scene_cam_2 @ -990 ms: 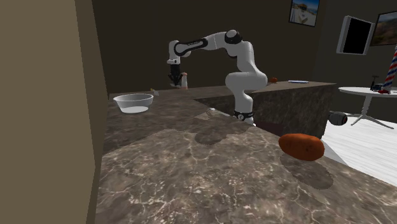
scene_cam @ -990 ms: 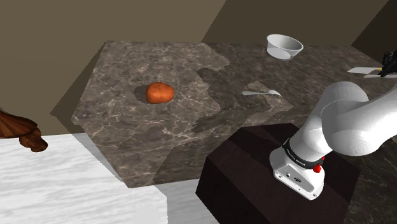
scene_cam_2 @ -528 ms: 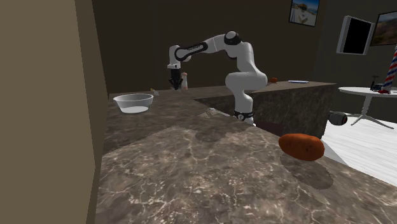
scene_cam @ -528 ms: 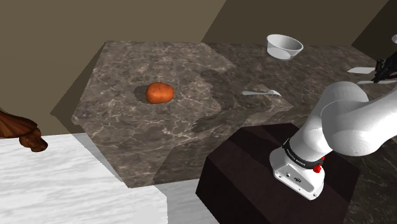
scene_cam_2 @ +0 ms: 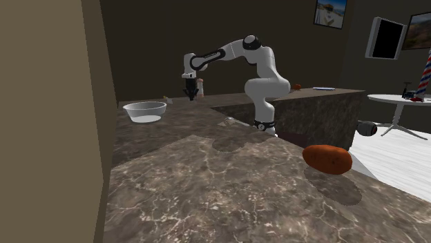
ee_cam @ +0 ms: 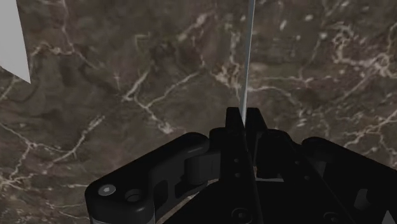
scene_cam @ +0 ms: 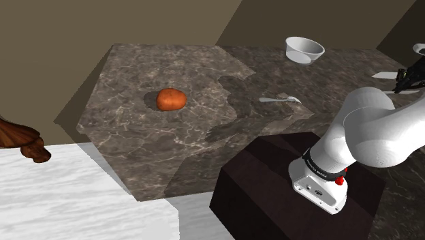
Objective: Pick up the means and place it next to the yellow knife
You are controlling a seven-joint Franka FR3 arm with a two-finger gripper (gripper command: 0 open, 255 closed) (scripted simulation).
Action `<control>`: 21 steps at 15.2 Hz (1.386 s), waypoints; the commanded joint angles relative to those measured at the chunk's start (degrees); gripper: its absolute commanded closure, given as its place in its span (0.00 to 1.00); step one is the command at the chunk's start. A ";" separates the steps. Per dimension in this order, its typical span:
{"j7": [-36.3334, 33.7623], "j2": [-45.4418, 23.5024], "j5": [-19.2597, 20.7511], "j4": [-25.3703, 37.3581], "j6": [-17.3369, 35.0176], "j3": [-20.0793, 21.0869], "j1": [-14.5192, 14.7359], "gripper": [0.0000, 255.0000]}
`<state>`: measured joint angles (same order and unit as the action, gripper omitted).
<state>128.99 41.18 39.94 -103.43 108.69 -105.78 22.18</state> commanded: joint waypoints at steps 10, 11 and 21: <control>0.48 -0.63 -0.83 0.97 -1.34 0.88 -0.30 0.00; 0.96 -1.24 -1.64 2.05 -2.76 1.73 -0.56 0.00; 1.80 -2.28 -3.01 4.21 -5.36 3.06 -0.82 0.00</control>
